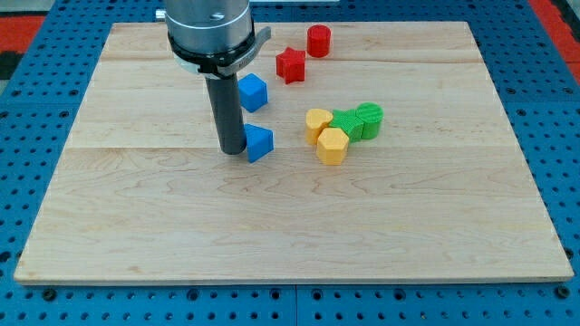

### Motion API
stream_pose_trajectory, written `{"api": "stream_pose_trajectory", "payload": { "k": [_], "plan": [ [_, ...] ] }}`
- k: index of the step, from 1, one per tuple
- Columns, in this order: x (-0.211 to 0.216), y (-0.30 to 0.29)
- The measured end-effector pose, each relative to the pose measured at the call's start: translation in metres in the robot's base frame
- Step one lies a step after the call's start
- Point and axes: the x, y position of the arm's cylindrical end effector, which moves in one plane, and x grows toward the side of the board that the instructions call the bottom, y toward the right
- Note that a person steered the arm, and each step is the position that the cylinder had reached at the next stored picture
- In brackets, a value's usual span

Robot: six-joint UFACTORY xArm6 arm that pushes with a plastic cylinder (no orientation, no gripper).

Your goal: Move your arm closer to blue triangle

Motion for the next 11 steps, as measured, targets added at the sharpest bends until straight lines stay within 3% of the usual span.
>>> {"api": "stream_pose_trajectory", "payload": {
  "k": [2,4,8,9,11],
  "plan": [
    [0.025,-0.026],
    [0.033,-0.002],
    [0.006,-0.020],
    [0.025,-0.024],
    [0.040,0.013]
  ]
}}
